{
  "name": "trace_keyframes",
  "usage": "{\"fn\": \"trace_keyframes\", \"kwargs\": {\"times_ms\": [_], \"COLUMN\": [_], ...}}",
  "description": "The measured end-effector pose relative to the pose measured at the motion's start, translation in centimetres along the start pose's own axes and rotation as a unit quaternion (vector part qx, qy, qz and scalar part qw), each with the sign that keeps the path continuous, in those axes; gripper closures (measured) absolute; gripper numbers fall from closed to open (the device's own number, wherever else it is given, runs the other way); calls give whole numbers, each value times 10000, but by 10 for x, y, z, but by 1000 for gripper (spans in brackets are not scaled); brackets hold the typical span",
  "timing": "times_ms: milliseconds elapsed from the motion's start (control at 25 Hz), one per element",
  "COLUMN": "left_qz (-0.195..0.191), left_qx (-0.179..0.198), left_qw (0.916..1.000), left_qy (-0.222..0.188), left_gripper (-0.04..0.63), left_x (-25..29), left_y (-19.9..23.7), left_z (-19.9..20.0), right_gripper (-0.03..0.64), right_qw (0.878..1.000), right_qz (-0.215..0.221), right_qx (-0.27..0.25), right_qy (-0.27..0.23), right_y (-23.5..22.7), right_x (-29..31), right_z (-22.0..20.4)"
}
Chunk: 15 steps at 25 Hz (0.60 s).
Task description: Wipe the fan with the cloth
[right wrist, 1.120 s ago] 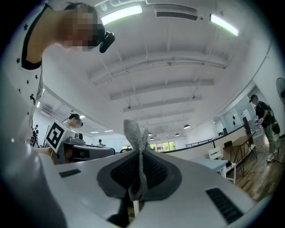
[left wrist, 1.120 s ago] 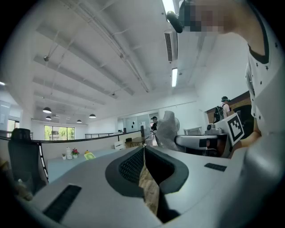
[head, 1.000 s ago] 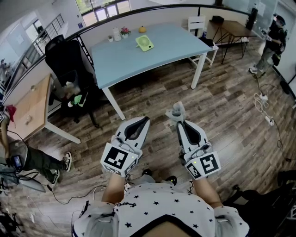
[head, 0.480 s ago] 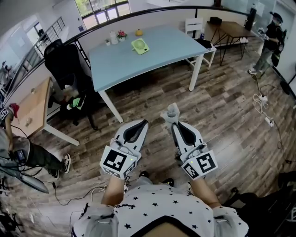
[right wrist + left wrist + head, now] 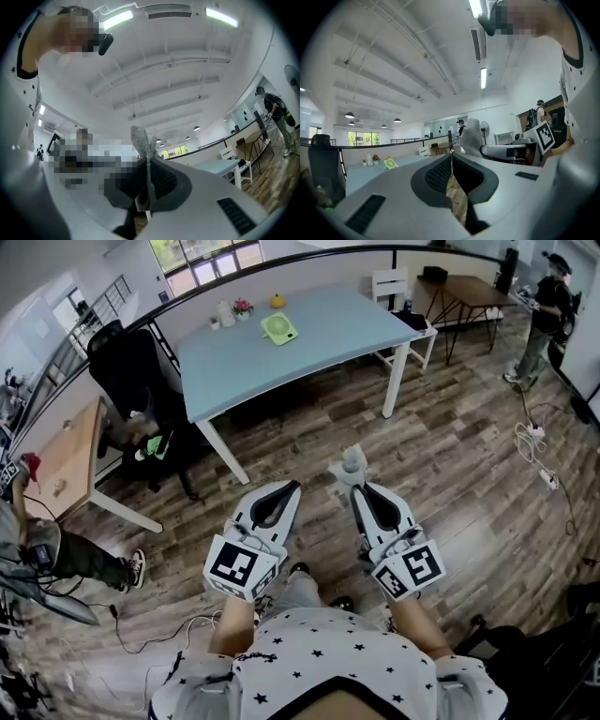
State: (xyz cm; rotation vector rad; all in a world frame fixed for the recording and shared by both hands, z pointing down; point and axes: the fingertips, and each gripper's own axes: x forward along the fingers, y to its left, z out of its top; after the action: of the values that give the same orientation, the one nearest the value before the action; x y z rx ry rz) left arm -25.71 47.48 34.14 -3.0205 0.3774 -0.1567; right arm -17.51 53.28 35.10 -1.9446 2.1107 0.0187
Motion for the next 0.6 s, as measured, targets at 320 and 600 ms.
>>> {"fn": "trace_keyframes", "kwargs": {"times_ms": [320, 600], "left_qz": [-79, -259], "left_qx": [-114, -121], "left_qw": [9999, 9994], "left_qy": [-96, -202], "left_gripper": [561, 561], "left_x": [24, 54], "left_y": [14, 48], "left_z": [-7, -7], "right_gripper": [597, 597], "right_qw": [9999, 9998], "right_qz": [-59, -146], "right_qx": [-35, -93], "right_qy": [89, 117], "right_y": [-18, -39], "right_x": [11, 47], "right_z": [-5, -8]}}
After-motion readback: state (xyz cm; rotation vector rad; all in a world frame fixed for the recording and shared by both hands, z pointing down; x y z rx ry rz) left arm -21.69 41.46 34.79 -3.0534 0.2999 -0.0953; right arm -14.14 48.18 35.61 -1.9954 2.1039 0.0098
